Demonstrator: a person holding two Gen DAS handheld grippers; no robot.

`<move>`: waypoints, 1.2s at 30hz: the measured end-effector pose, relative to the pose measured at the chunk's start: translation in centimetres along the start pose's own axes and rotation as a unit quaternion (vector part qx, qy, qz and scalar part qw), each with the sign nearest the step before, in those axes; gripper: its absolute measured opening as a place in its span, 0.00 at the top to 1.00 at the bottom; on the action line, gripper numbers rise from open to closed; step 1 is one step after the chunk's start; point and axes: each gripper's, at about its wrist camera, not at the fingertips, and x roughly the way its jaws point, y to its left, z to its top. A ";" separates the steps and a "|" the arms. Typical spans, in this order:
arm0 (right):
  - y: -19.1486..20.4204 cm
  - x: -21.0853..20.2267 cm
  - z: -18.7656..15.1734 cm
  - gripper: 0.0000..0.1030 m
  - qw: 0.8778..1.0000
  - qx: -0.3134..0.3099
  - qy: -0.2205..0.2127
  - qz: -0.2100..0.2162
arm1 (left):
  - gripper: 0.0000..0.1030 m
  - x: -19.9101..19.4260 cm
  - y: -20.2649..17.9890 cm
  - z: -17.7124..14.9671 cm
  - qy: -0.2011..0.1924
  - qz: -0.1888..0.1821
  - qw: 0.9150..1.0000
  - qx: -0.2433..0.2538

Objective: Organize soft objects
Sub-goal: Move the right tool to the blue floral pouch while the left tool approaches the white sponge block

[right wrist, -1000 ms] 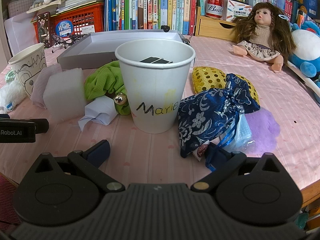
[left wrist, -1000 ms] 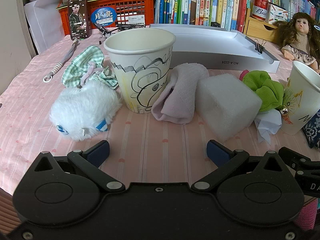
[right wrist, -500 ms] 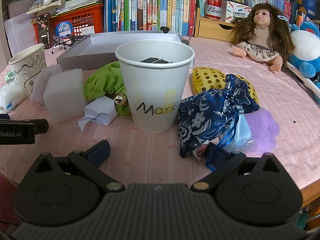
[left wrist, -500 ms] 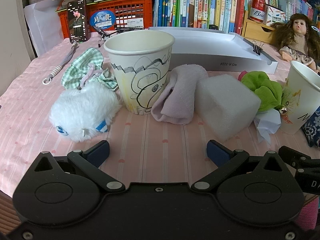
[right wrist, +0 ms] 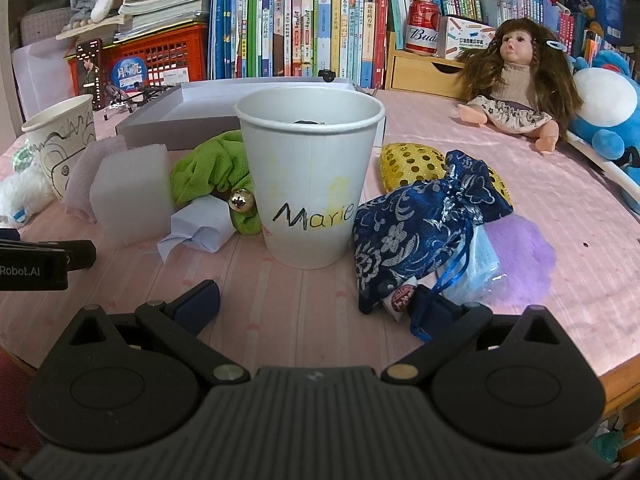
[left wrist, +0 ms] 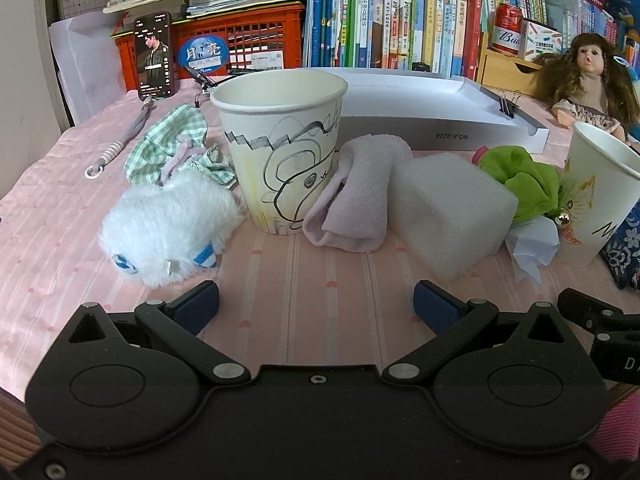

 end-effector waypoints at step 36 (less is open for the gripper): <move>-2.2 -4.3 -0.1 0.23 0.995 0.021 -0.092 -0.023 | 0.41 -4.5 -3.2 1.6 -0.047 -0.129 0.990 0.021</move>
